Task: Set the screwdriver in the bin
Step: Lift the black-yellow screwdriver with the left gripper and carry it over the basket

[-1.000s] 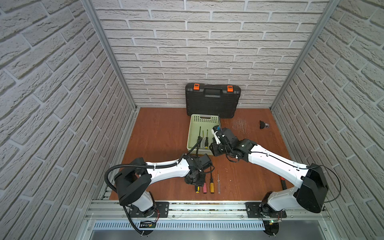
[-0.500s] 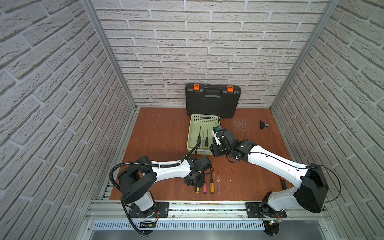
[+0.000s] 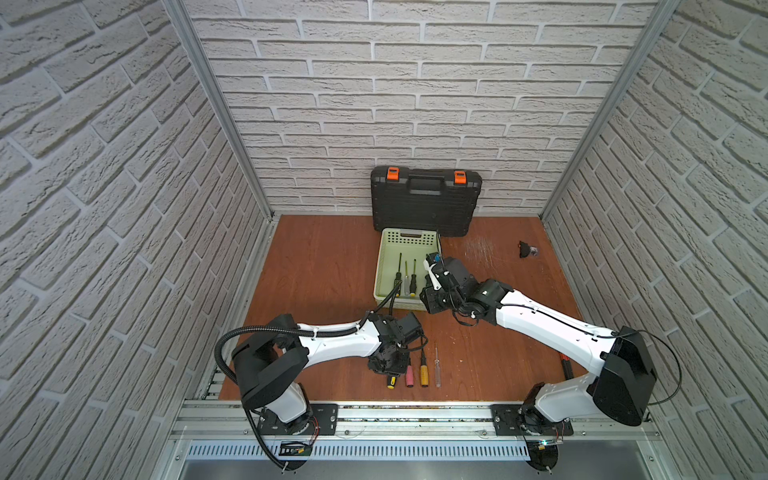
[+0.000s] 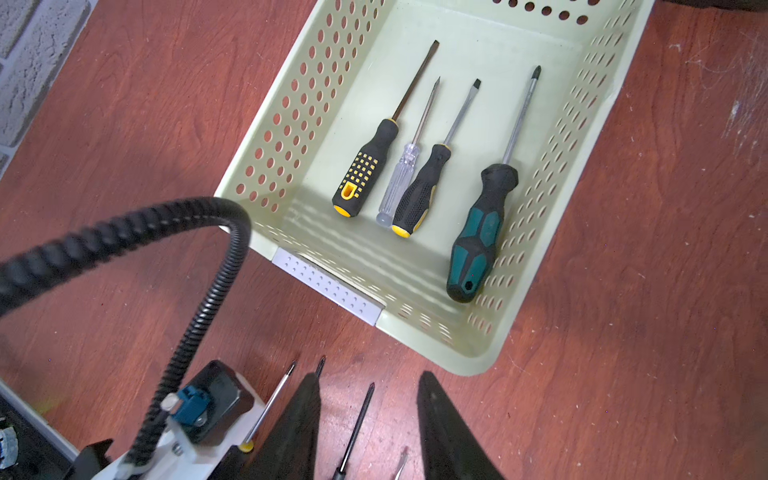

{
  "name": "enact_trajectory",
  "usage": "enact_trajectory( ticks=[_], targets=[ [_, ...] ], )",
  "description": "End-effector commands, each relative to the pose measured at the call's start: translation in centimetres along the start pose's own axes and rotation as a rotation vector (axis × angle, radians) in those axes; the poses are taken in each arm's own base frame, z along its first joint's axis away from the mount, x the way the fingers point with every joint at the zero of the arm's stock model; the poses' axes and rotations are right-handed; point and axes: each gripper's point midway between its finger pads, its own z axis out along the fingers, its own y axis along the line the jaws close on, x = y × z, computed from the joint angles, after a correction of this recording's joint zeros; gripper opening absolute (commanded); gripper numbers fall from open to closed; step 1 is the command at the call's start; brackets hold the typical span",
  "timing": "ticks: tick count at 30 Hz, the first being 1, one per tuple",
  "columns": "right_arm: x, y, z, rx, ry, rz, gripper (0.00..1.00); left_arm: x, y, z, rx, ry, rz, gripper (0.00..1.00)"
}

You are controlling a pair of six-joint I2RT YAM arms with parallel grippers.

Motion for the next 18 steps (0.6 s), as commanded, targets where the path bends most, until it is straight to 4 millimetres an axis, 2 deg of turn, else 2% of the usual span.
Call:
enact_trajectory(
  ticks=[1, 5, 8, 11, 13, 18],
  targets=[
    [-2.4, 0.4, -1.0, -0.001, -0.076, -0.005, 0.41, 0.2, 1.1, -3.5, -0.046, -0.044, -0.002, 0.06],
    [-2.7, 0.5, -1.0, -0.001, -0.076, -0.019, 0.41, 1.5, 1.6, -6.3, -0.008, -0.047, 0.027, 0.06],
    [-2.5, 0.6, -0.7, 0.001, -0.063, -0.022, 0.4, 0.9, 0.6, -9.1, 0.112, -0.087, 0.05, 0.06],
    [-2.4, 0.8, -0.4, -0.007, -0.054, -0.024, 0.4, -2.5, 0.6, -12.7, 0.163, -0.169, 0.052, 0.07],
    [-2.5, 0.9, -0.4, -0.011, -0.054, -0.024, 0.4, -5.7, 0.6, -14.7, 0.204, -0.226, 0.048, 0.07],
    [-2.5, 0.7, -0.6, -0.008, -0.058, -0.022, 0.4, -13.3, 0.5, -16.9, 0.21, -0.279, 0.089, 0.06]
  ],
)
